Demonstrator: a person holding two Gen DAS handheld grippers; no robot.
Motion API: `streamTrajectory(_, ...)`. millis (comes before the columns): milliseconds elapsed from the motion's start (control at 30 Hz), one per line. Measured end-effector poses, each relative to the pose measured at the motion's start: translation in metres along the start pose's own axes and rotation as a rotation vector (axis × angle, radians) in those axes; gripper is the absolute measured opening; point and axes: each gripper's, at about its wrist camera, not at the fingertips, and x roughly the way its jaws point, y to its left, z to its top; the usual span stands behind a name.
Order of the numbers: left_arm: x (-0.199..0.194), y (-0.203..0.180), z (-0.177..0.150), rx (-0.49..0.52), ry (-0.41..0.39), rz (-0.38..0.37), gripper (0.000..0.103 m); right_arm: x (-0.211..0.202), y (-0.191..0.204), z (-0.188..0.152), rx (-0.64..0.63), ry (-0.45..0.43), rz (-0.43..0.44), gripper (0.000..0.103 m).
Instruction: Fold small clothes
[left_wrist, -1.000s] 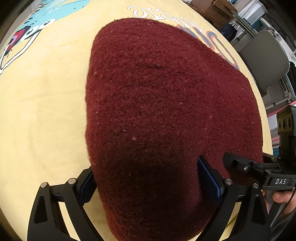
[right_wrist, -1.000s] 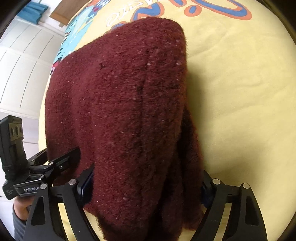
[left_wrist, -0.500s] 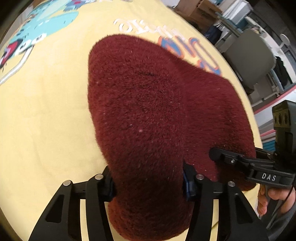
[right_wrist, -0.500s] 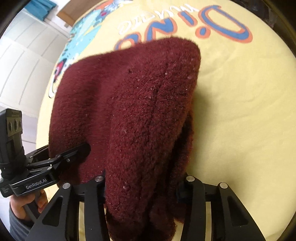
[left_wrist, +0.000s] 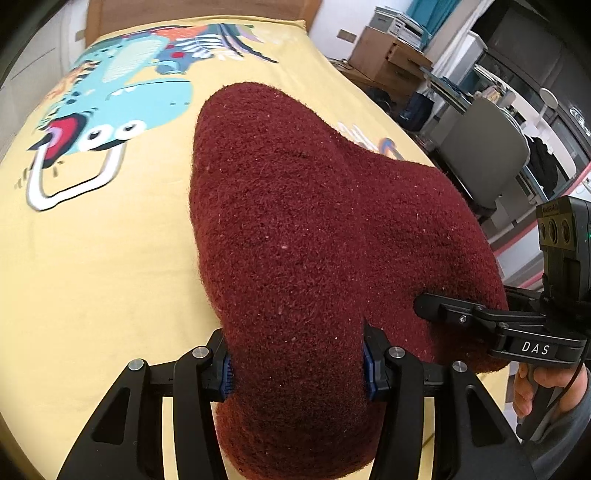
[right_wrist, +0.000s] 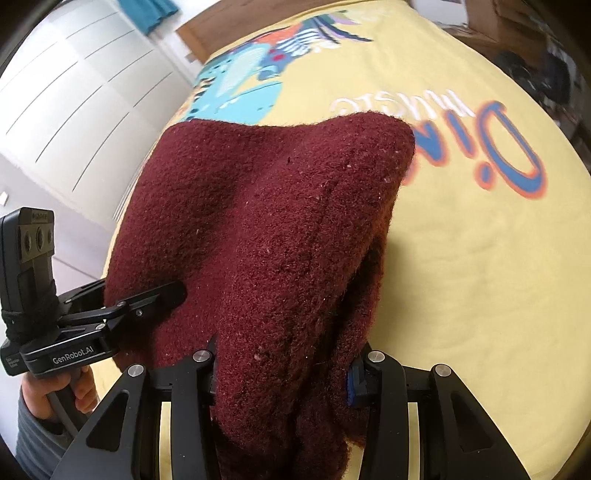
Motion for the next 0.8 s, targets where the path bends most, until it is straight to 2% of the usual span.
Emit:
streamTrajectory(133,0.010,0.015,-0.019,-0.033,0.016,0.019,0.046,0.022,0.014,-0.006,-0.019,0.031,0.002,0.044)
streamTrajectory(267,0.036,0.035,-0.041,-0.060,0.091,0.046,0.048,0.063,0.016,-0.017,-0.016,0.109,-0.033,0.045)
streamTrajectory(333,0.052,0.038,-0.055,-0.073,0.127,0.067,0.054,0.082,0.010,-0.030,0.005,0.158,-0.063,0.049)
streamTrajectory(367,0.056,0.039,-0.060,-0.076,0.129,0.074,0.057,0.092,0.005,-0.036,0.011,0.183,-0.080,0.053)
streamTrajectory(433,0.060,0.037,-0.062,-0.074,0.140,0.090,0.075,0.100,-0.002,-0.040,0.024,0.207,-0.094,0.062)
streamTrajectory(500,0.059,0.037,-0.058,-0.078,0.160,0.114,0.077,0.098,-0.003,-0.036,0.021,0.210,-0.118,0.072)
streamTrajectory(600,0.051,0.030,-0.050,-0.073,0.157,0.162,0.083,0.092,0.008,-0.020,0.000,0.197,-0.147,0.079)
streamTrajectory(700,0.039,0.029,-0.043,-0.047,0.135,0.206,0.100,0.071,0.005,-0.015,-0.047,0.142,-0.182,0.085)
streamTrajectory(733,0.033,0.031,-0.044,-0.043,0.130,0.212,0.100,0.061,0.007,-0.018,-0.058,0.128,-0.183,0.087)
streamTrajectory(800,0.026,0.032,-0.049,-0.042,0.127,0.228,0.100,0.052,0.014,-0.020,-0.082,0.097,-0.175,0.103)
